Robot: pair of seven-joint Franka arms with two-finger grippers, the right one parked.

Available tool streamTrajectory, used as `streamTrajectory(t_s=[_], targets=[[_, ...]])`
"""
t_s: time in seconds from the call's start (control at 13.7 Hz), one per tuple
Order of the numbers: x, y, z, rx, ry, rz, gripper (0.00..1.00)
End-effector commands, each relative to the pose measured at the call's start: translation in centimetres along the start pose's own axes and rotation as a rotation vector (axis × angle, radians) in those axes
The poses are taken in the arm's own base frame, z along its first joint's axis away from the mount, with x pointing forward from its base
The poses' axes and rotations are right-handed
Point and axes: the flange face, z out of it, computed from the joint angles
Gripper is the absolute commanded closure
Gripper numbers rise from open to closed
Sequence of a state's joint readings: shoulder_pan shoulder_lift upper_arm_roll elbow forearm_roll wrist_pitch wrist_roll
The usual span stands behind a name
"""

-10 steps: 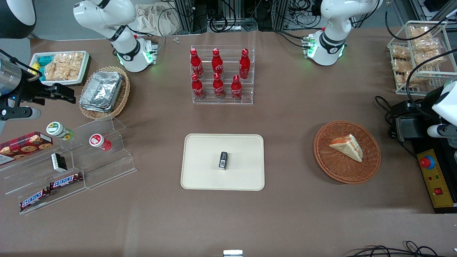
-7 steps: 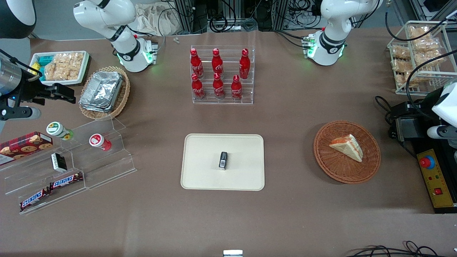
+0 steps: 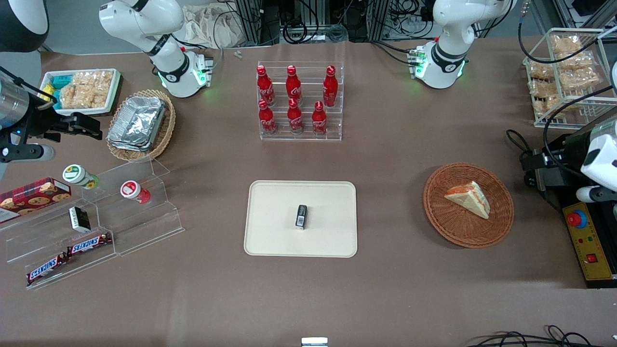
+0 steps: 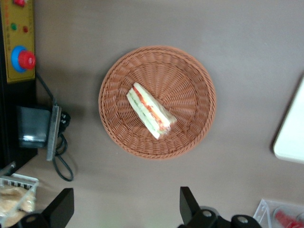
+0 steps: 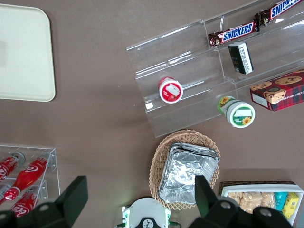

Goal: Place sandwich from basket to tray
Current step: 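Move the left gripper toward the wicker basket holding the sandwich, then lower the open left gripper over the wrapped sandwich in the basket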

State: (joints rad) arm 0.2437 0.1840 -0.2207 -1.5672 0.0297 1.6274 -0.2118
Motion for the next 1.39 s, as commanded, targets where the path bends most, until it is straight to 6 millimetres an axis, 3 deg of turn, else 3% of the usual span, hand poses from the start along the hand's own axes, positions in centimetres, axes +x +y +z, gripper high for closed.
streamTrajectory(t_s=[0.0, 0.22, 0.37, 0.73, 0.95, 1.32], targets=[[-0.5, -0.1, 5.6, -0.001, 0.032, -0.159, 0.00], [-0.8, 0.0, 11.2, -0.027, 0.099, -0.365, 0.00], [-0.9, 0.2, 13.8, -0.045, 0.119, -0.471, 0.00], [-1.8, 0.9, 20.5, -0.084, 0.162, -0.509, 0.00], [-1.8, 1.0, 23.0, -0.092, 0.151, -0.517, 0.00], [-1.6, 1.2, 25.4, -0.092, 0.126, -0.534, 0.00]])
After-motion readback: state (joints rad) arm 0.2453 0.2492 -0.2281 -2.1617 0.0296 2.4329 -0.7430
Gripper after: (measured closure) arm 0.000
